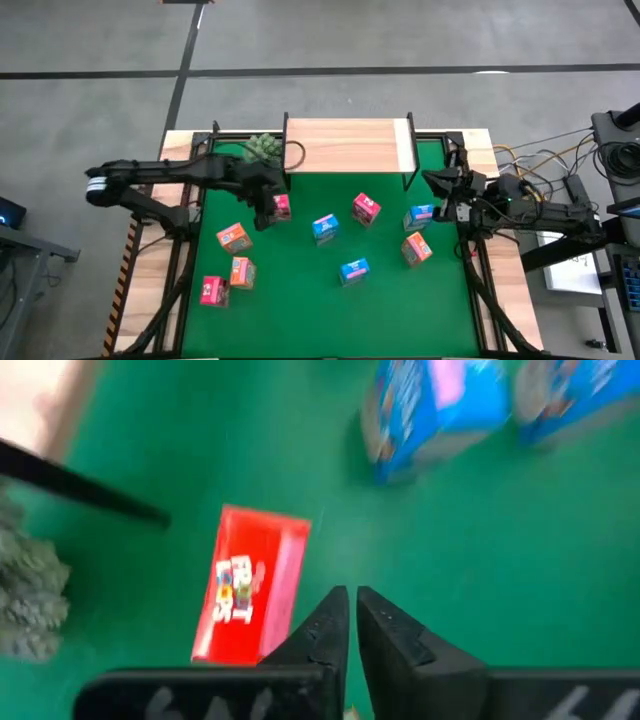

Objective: Stack cereal on shelf
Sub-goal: Put the top center red cereal box on the shelf

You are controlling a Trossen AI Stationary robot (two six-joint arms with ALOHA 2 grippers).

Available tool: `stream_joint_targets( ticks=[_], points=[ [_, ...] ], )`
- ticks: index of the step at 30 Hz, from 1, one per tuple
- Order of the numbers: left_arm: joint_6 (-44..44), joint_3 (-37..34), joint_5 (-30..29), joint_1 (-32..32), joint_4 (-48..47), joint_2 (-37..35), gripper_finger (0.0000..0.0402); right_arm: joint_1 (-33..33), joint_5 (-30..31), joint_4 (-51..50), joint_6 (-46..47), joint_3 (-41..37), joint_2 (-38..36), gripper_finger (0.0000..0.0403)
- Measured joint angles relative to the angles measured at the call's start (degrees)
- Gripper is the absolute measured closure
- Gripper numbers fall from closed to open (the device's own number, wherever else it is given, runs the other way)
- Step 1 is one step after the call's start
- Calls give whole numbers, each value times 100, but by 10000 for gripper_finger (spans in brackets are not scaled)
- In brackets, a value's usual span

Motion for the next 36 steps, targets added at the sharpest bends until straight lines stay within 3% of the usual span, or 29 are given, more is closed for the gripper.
stream_joint_targets(
  ticks=[7,14,20,26,36],
  points=[
    [652,456,-53,0,-326,680,320,0,-1,-11,92,7,232,394],
    [1111,775,-1130,1,-752,1013,215,0,-5,-40,133,7,225,394],
    [1360,646,-1041,6,-772,1045,153,0,-3,-45,96,7,225,394],
    [1349,435,-956,68,-660,1043,140,0,-1,-43,22,7,225,394],
    [1304,-1,-1004,160,-183,1050,162,0,-1,-32,-70,7,225,394]
  ],
)
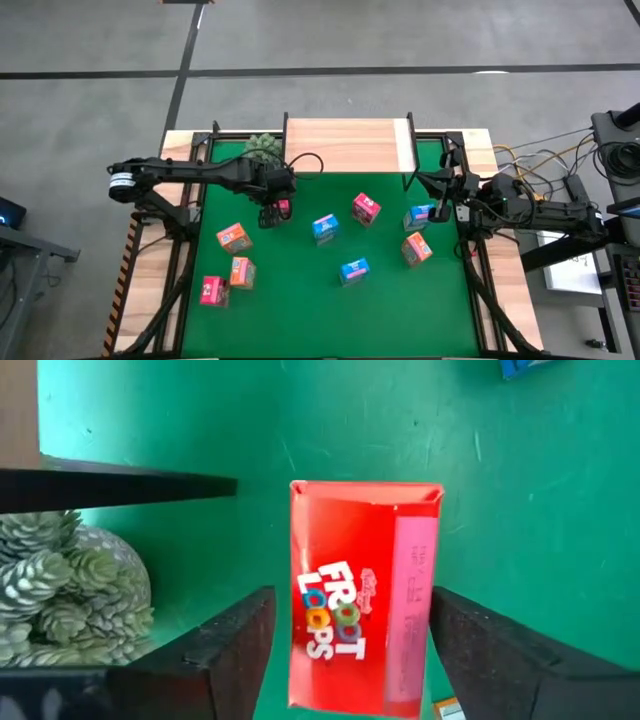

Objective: Stack cereal on shelf
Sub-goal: Put the top center red cereal box on the shelf

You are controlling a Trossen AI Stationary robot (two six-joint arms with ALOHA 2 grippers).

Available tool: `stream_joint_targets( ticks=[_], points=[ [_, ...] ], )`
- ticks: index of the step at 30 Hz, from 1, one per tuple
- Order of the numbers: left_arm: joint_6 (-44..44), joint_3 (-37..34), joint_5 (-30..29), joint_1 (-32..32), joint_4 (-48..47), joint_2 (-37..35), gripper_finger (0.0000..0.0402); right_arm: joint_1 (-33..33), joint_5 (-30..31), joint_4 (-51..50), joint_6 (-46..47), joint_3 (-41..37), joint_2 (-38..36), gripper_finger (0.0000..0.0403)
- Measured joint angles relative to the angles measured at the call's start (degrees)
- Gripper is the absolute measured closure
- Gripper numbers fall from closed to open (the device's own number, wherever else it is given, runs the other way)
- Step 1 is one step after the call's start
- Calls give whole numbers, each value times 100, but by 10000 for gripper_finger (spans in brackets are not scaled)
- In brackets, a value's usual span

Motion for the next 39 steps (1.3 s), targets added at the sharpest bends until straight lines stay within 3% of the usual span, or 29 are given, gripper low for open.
stream_joint_targets(
  ticks=[13,21,28,32,39],
  points=[
    [-114,-26,53,2,2,0,233,0,4,42,-59,0,0,394],
    [-223,123,467,-25,-275,0,246,0,4,41,-57,0,0,394],
    [-329,1163,761,-236,-841,-2,247,0,4,40,-50,0,0,394],
    [-201,1958,1104,-306,-820,4,247,0,4,40,-48,0,0,394],
    [493,3612,1115,-205,-506,491,247,0,7,41,-44,0,0,394]
  ],
)
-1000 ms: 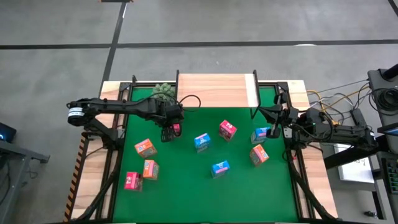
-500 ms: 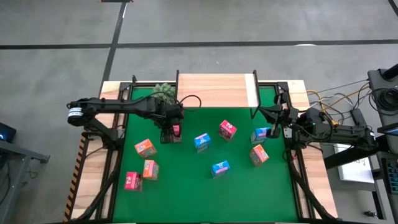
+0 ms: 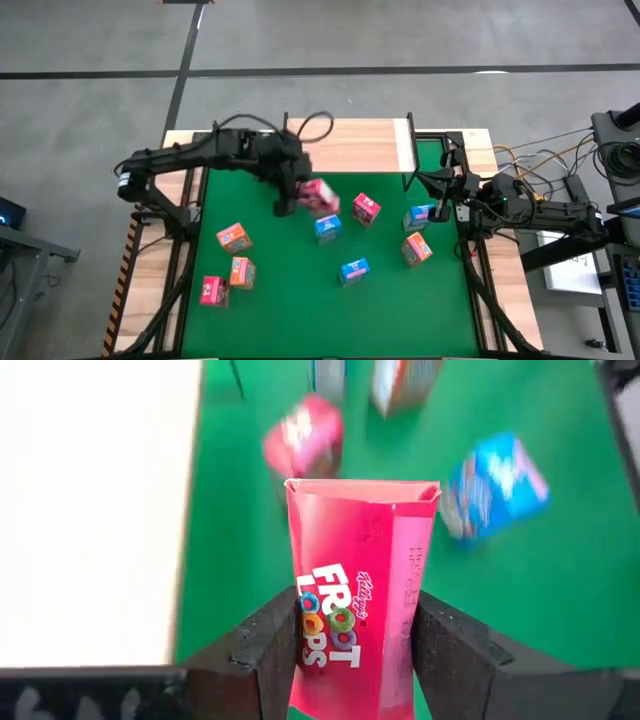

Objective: Stack cereal on shelf
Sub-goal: Put the top center red cereal box on the shelf

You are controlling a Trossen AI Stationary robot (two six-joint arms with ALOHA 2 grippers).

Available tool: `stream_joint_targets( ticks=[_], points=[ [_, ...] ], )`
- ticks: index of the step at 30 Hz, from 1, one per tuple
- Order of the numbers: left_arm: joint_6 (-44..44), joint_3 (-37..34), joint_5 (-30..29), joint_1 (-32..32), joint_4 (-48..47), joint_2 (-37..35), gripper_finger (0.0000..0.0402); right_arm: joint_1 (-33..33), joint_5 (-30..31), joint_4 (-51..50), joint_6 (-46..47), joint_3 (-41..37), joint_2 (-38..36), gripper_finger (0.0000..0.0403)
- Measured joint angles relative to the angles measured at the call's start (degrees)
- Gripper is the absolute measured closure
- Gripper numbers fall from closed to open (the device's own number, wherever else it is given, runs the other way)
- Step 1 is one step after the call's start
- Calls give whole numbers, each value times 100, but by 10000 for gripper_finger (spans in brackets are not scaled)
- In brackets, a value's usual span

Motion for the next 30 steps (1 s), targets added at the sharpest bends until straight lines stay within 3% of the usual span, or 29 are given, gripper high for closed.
stream_joint_targets(
  ticks=[10,18,30],
  points=[
    [1260,3192,-288,737,-1359,1664,247,0,0,-425,50,185,0,394],
    [1775,2191,-418,1819,-907,1582,247,-2,4,-644,52,264,0,394],
    [2057,2303,-468,2753,-905,1863,247,0,923,-1089,138,264,4,394]
  ],
)
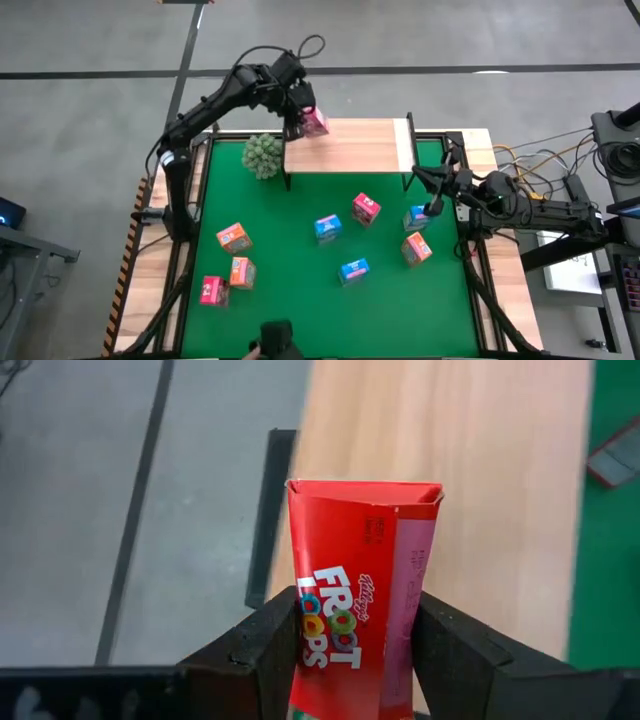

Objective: Stack cereal on shelf
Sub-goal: Put the top center red cereal box on the shelf

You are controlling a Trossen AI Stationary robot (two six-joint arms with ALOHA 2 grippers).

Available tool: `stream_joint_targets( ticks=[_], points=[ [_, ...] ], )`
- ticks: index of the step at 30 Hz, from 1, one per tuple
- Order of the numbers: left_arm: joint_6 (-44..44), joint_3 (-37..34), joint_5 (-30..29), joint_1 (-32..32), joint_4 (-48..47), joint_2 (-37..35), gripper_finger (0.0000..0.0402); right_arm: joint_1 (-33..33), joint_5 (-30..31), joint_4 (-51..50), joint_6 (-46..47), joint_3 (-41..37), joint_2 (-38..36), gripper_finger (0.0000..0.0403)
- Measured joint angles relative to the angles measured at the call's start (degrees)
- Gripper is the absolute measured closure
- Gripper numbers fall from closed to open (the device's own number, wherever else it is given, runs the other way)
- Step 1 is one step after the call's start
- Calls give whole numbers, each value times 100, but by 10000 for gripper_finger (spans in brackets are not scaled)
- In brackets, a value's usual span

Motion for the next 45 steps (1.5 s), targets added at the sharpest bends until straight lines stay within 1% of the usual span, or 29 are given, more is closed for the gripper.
stream_joint_targets(
  ticks=[11,20,24,28,34,37,39,41,45],
  points=[
    [-83,29,2,84,-131,39,243,-2,17,175,-43,0,-11,394],
    [-85,22,2,90,-131,39,200,-2,118,234,-87,0,-15,394],
    [-30,22,4,90,-167,39,193,-2,118,233,-84,0,-15,394],
    [115,45,3,79,-181,39,193,-2,118,233,32,0,-15,394],
    [31,539,4,37,-447,21,193,0,118,228,72,0,-15,394],
    [-182,808,2,-25,-543,21,194,0,118,229,144,0,-15,394],
    [-352,861,6,-128,-565,-17,197,0,118,229,153,0,-15,394],
    [-461,761,12,-280,-561,-88,204,0,118,229,151,0,-15,394],
    [-668,633,8,-752,-629,-92,233,0,118,229,110,0,-15,394]
  ],
)
